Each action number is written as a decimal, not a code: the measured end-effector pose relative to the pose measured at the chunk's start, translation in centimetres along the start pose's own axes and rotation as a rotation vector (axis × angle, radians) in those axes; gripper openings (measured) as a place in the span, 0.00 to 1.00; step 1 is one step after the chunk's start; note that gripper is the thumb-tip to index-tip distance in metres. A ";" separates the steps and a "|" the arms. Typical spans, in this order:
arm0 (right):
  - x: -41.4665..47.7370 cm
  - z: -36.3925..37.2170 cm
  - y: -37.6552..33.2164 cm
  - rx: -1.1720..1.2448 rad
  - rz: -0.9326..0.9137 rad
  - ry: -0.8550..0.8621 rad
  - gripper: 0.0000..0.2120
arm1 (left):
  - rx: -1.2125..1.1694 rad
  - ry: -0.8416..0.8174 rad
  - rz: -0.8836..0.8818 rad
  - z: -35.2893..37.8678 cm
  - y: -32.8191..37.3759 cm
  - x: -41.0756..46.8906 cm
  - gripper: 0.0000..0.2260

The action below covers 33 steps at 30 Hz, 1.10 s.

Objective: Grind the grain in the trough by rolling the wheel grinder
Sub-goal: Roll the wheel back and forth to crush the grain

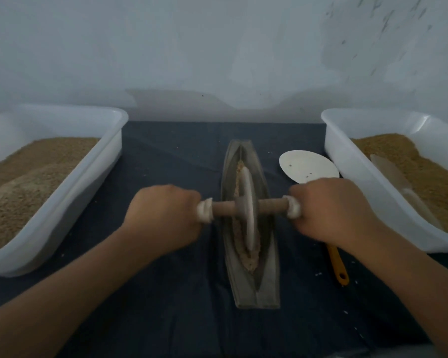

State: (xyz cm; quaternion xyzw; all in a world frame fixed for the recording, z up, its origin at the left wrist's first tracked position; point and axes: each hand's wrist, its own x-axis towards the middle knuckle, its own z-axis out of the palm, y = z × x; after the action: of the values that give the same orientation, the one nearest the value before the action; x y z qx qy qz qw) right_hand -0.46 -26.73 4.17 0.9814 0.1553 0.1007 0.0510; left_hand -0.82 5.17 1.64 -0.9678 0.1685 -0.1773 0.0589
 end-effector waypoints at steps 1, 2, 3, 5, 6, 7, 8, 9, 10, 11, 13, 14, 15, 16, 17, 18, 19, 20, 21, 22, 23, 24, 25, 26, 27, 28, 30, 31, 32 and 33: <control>1.2 0.4 0.2 -0.001 0.038 -0.013 0.14 | -0.012 -0.026 -0.033 0.1 0.0 1.6 0.16; 2.8 0.8 0.4 0.008 0.072 0.005 0.13 | -0.027 -0.049 -0.075 0.2 0.0 3.7 0.15; 4.5 1.2 0.6 0.010 0.110 0.038 0.13 | -0.039 -0.067 -0.110 0.3 -0.1 5.9 0.15; 7.3 1.2 0.9 -0.013 0.165 0.075 0.14 | -0.059 -0.103 -0.164 0.4 -0.3 9.4 0.14; 7.9 1.0 0.9 -0.024 0.167 0.077 0.14 | -0.066 -0.107 -0.171 0.3 -0.3 10.2 0.15; 8.0 1.0 1.0 -0.024 0.160 0.075 0.14 | -0.068 -0.112 -0.165 0.2 -0.2 10.4 0.15; 7.5 0.9 1.0 -0.010 0.146 0.064 0.15 | -0.067 -0.123 -0.152 0.1 -0.3 9.8 0.14; 6.5 0.9 1.1 0.007 0.118 0.053 0.15 | -0.066 -0.133 -0.130 0.1 -0.5 8.6 0.13; 5.0 0.8 1.0 0.008 0.075 0.051 0.15 | -0.065 -0.129 -0.100 0.2 -0.5 6.8 0.12; 3.3 0.8 0.9 -0.004 0.024 0.076 0.14 | -0.057 -0.109 -0.068 0.4 -0.5 4.6 0.13; -0.2 0.6 0.3 -0.018 -0.080 0.175 0.17 | -0.035 -0.026 0.002 0.6 -0.3 0.4 0.16; -1.2 0.4 0.0 -0.020 -0.116 0.197 0.20 | -0.029 0.017 0.026 0.6 -0.2 -1.1 0.18; -1.5 0.4 0.0 -0.028 -0.124 0.206 0.24 | -0.030 0.059 0.027 0.7 -0.1 -1.9 0.19; -1.2 0.7 0.2 -0.036 -0.117 0.219 0.25 | -0.034 0.085 0.008 0.9 0.0 -1.9 0.19; -0.3 1.1 0.4 -0.037 -0.094 0.212 0.23 | -0.032 0.075 -0.019 1.0 0.0 -1.3 0.18; 1.2 1.4 0.5 -0.021 -0.057 0.187 0.20 | -0.024 0.037 -0.057 1.0 0.1 -0.1 0.16; 2.8 1.6 0.6 -0.025 -0.006 0.185 0.18 | -0.016 -0.003 -0.099 1.1 0.1 1.7 0.15; 4.4 1.8 0.7 -0.039 0.041 0.212 0.17 | -0.015 -0.024 -0.137 1.0 0.0 3.9 0.14; 5.8 2.1 0.9 -0.037 0.087 0.225 0.17 | -0.024 -0.036 -0.166 0.9 -0.1 6.1 0.14; 7.0 2.1 0.9 -0.020 0.135 0.206 0.17 | -0.036 -0.051 -0.185 0.6 -0.1 8.1 0.15; 7.8 2.0 1.0 -0.005 0.177 0.167 0.17 | -0.047 -0.060 -0.188 0.2 0.0 9.7 0.17; 8.2 1.8 1.1 0.007 0.203 0.126 0.18 | -0.042 -0.068 -0.182 -0.2 0.2 10.6 0.19; 8.1 1.7 1.0 0.020 0.213 0.091 0.17 | -0.027 -0.078 -0.170 -0.5 0.3 11.0 0.19; 7.5 1.5 0.9 0.039 0.213 0.063 0.16 | -0.012 -0.094 -0.159 -0.7 0.4 10.6 0.18; 6.4 1.4 0.8 0.068 0.204 0.043 0.15 | 0.000 -0.109 -0.139 -0.7 0.3 9.5 0.16; 4.8 1.4 0.7 0.082 0.193 0.029 0.14 | 0.012 -0.106 -0.110 -0.8 0.3 7.8 0.14; 0.4 1.3 0.3 0.076 0.114 0.088 0.14 | 0.057 0.011 0.001 -1.1 0.4 3.4 0.16; -1.7 0.9 0.0 0.106 0.077 0.109 0.12 | 0.065 0.068 0.056 -1.5 0.6 1.4 0.19; -3.4 0.9 0.0 0.182 0.041 0.103 0.10 | 0.062 0.110 0.084 -1.9 0.6 0.2 0.22; -4.1 0.8 0.1 0.239 0.021 0.095 0.10 | 0.059 0.116 0.089 -1.9 0.5 -0.3 0.24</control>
State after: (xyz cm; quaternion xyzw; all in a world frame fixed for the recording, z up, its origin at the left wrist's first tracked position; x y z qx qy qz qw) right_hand -4.03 -28.19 2.70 0.9762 0.1579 0.1282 -0.0750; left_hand -1.93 4.76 3.21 -0.9453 0.2091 -0.2353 0.0853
